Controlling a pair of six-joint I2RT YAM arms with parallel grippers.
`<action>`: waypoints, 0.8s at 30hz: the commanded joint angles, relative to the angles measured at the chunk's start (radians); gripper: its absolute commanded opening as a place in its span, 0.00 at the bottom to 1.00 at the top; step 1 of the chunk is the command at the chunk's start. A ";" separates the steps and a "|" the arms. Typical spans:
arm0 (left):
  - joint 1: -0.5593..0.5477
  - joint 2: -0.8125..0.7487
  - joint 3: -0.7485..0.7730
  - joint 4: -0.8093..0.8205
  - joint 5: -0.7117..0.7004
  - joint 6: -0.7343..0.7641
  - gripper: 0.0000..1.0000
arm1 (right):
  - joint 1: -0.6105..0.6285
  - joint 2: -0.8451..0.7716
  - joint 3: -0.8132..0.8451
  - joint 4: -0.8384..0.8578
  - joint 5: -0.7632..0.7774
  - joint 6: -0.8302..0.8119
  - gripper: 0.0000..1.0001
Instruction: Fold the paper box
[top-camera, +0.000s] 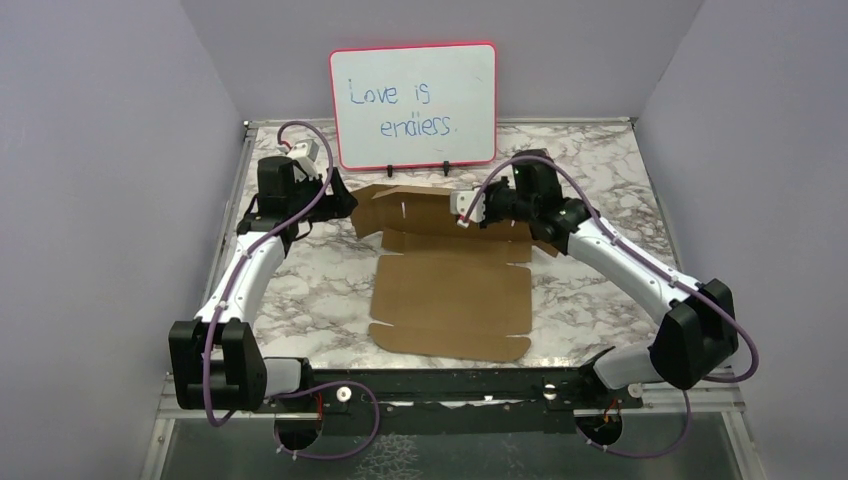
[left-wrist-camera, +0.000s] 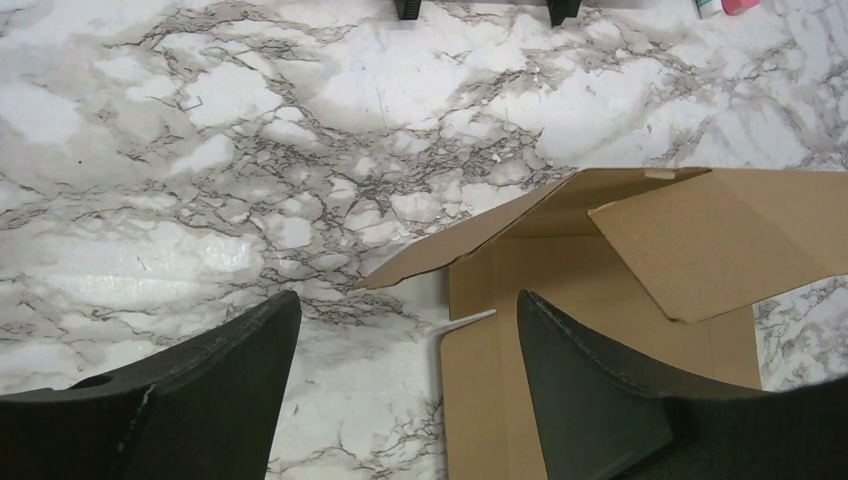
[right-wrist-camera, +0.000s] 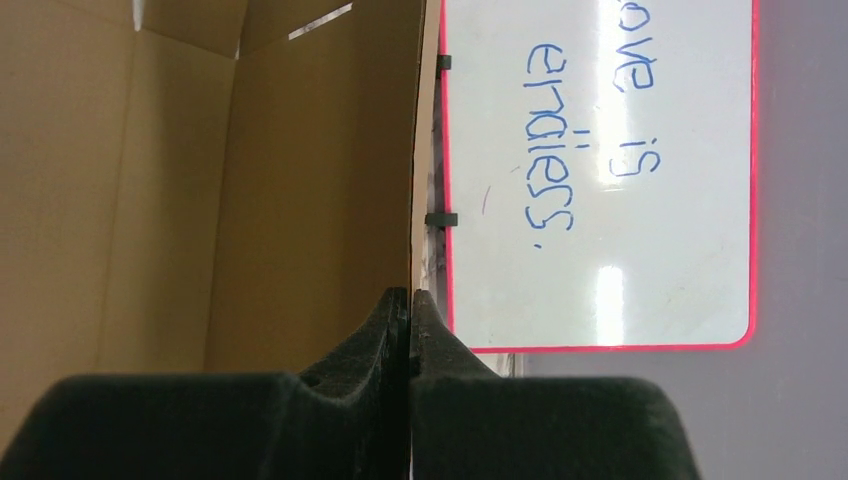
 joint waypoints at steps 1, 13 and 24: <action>0.007 -0.037 -0.015 -0.004 -0.011 0.024 0.80 | 0.045 -0.054 -0.087 0.060 0.097 -0.028 0.05; 0.007 -0.061 -0.055 -0.005 -0.009 0.009 0.80 | 0.072 -0.080 -0.184 0.105 0.160 -0.010 0.05; 0.047 0.034 0.032 0.070 0.092 -0.066 0.80 | 0.079 -0.085 -0.218 0.129 0.173 0.014 0.05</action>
